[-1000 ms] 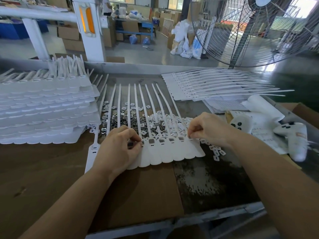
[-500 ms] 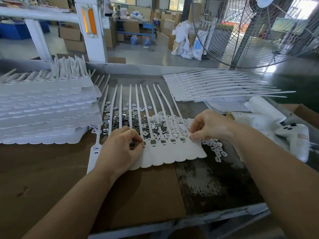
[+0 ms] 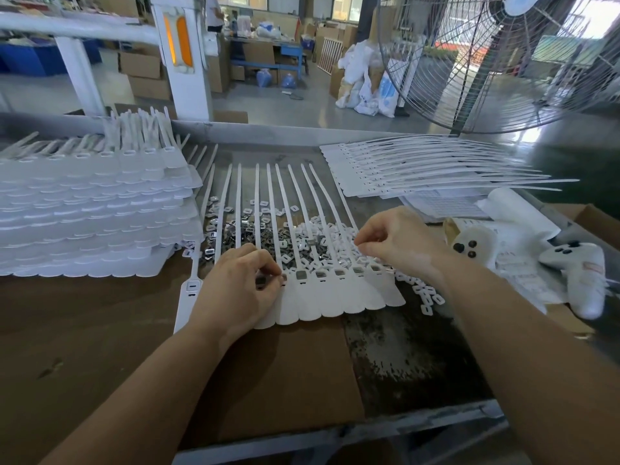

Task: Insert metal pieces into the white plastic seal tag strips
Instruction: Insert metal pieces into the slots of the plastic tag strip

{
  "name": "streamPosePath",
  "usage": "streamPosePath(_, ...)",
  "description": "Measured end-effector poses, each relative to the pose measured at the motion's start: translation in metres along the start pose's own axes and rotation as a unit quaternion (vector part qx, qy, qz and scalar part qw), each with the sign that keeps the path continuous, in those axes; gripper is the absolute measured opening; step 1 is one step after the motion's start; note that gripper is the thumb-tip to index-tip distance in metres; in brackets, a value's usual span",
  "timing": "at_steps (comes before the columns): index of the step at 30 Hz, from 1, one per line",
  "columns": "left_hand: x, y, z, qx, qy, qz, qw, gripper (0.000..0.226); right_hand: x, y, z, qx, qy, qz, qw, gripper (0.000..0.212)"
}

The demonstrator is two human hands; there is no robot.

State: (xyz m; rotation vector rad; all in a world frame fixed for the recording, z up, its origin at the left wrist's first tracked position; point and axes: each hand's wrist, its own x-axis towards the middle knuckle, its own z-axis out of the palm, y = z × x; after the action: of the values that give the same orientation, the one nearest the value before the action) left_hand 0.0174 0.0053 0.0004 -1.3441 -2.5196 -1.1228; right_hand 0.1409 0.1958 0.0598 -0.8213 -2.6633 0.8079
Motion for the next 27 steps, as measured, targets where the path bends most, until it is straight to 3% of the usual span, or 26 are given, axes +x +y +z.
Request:
streamPosePath(8, 0.002, -0.002, -0.001, -0.001, -0.011, -0.005, 1.0, 0.004, 0.007, -0.026, 0.042, -0.069, 0.059, -0.05, 0.995, 0.019)
streamPosePath(12, 0.007, -0.002, -0.009, -0.035, -0.059, -0.036, 0.997, 0.021, 0.012, -0.024, 0.056, -0.135, 0.075, -0.039, 0.987, 0.026)
streamPosePath(17, 0.011, -0.006, -0.024, -0.086, -0.112, -0.052, 0.989, 0.021, 0.013, -0.02, 0.062, -0.152, 0.094, -0.035, 0.983, 0.027)
streamPosePath(27, 0.005, -0.01, -0.015, -0.047, -0.035, -0.013, 0.998, 0.025, 0.015, -0.016, 0.053, -0.165, 0.08, 0.008, 0.983, 0.029)
